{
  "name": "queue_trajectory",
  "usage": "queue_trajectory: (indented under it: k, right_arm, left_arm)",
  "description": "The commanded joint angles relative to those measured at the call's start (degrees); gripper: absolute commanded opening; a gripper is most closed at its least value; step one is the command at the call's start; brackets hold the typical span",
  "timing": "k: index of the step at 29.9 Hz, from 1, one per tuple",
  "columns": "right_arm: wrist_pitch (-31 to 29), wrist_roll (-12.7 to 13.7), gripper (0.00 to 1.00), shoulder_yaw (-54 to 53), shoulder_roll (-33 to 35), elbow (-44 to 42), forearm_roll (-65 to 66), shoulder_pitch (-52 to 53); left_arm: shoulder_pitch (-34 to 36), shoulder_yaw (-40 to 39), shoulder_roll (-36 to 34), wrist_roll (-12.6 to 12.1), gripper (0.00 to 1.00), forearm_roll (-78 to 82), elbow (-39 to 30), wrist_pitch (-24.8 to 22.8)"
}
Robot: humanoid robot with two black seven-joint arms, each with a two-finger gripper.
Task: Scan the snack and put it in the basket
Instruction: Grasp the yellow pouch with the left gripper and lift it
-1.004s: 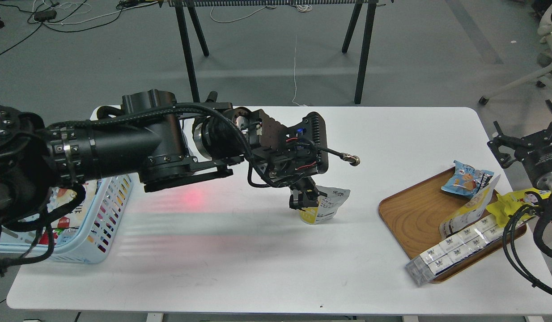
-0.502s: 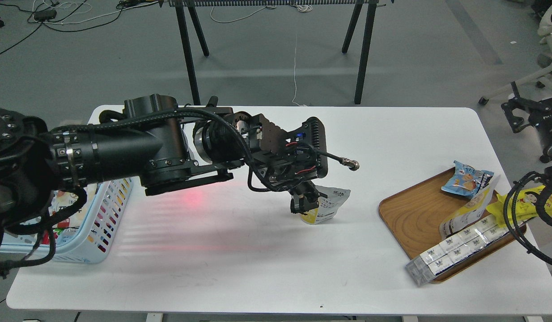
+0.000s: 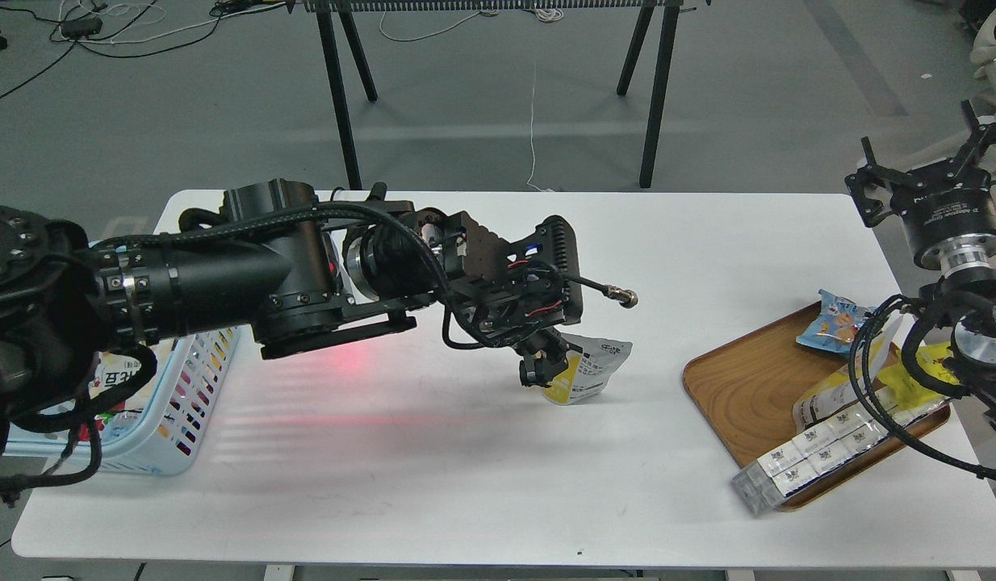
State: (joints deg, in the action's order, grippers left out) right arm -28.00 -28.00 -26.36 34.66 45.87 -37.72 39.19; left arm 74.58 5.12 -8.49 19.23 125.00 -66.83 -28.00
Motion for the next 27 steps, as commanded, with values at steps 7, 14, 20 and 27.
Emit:
queue_trajectory:
  k: [7, 14, 20, 27]
  right_arm:
    - [0.0, 0.0, 0.98, 0.0, 0.05, -0.08, 0.1, 0.01]
    - [0.0, 0.0, 0.98, 0.08, 0.05, -0.52, 0.1, 0.01]
    - [0.0, 0.0, 0.98, 0.08, -0.03, -1.75, 0.19, 0.1]
    - [0.0, 0.0, 0.98, 0.08, 0.14, -2.89, 0.19, 0.36]
  left_arm:
    - [-0.32, -0.02, 0.31, -0.34, 0.03, 0.0, -0.05, 0.0]
    - [-0.14, -0.81, -0.92, -0.42, 0.0, 0.0, -0.93, 0.0]
    - [0.03, -3.35, -3.37, 0.19, 0.0, 0.0, -4.69, 0.0]
    - [-0.58, -4.33, -17.33, 0.45, 0.0, 0.0, -17.88, 0.0]
